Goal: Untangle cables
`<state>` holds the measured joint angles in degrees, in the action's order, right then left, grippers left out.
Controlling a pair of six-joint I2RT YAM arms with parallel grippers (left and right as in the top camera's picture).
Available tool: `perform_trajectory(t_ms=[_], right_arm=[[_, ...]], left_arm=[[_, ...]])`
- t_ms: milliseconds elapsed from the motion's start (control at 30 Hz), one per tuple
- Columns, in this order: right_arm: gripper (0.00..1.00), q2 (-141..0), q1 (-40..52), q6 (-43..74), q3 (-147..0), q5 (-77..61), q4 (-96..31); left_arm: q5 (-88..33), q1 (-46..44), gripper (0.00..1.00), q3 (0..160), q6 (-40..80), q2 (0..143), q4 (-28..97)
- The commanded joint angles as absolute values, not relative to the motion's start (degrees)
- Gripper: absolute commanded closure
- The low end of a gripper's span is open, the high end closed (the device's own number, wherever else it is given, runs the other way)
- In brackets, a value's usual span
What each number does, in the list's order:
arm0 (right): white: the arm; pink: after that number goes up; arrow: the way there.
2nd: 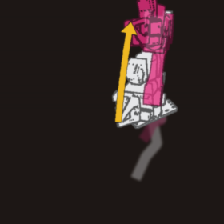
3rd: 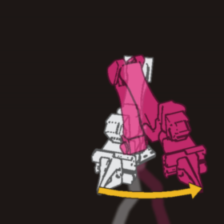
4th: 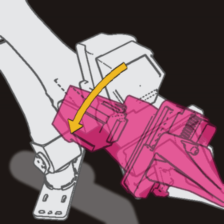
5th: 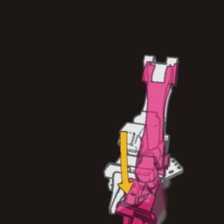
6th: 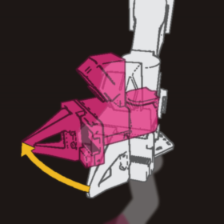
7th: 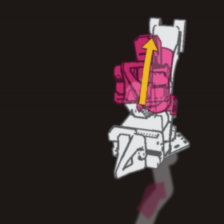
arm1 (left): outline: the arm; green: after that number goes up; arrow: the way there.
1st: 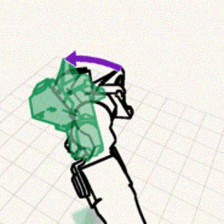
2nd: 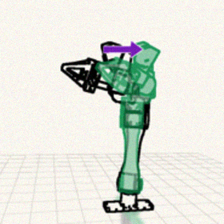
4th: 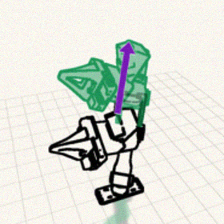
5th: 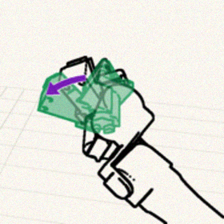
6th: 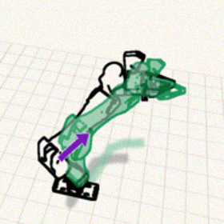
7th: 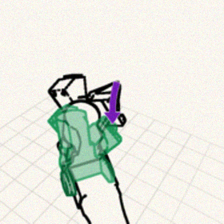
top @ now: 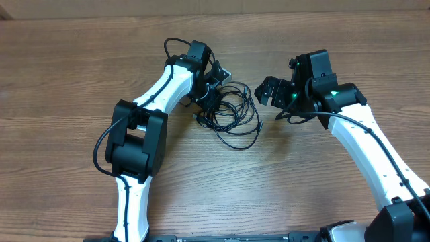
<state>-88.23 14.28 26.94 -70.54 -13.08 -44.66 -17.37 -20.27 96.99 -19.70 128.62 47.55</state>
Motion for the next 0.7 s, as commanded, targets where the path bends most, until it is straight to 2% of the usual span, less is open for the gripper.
perform_trajectory(t_ms=[0, 167, 267, 433, 533, 667], right_arm=[[0.00, -86.8, 14.1, 26.5, -70.6, -13.0, -44.4], [0.00, -86.8, 14.1, 26.5, -70.6, -13.0, -44.4], [0.00, -86.8, 14.1, 26.5, -70.6, -13.0, -44.4], [0.00, -86.8, 14.1, 26.5, -70.6, -13.0, -44.3], [0.00, -86.8, 14.1, 26.5, -70.6, -13.0, -44.3], [0.00, -86.8, 14.1, 26.5, -70.6, -13.0, -44.3]], left_arm=[[-17.0, -20.8, 0.62, 95.7, -20.1, 127.7, 47.8], [-17.0, -21.4, 0.64, 95.7, -20.0, 129.0, 48.0], [-17.0, -21.6, 0.76, 95.7, -19.7, 129.1, 48.0], [-17.0, -21.8, 0.86, 95.7, -19.7, 129.1, 48.1], [-17.0, -21.8, 0.96, 95.8, -19.4, 129.1, 48.1], [-17.0, -21.8, 0.96, 96.9, -17.7, 128.7, 49.5]])
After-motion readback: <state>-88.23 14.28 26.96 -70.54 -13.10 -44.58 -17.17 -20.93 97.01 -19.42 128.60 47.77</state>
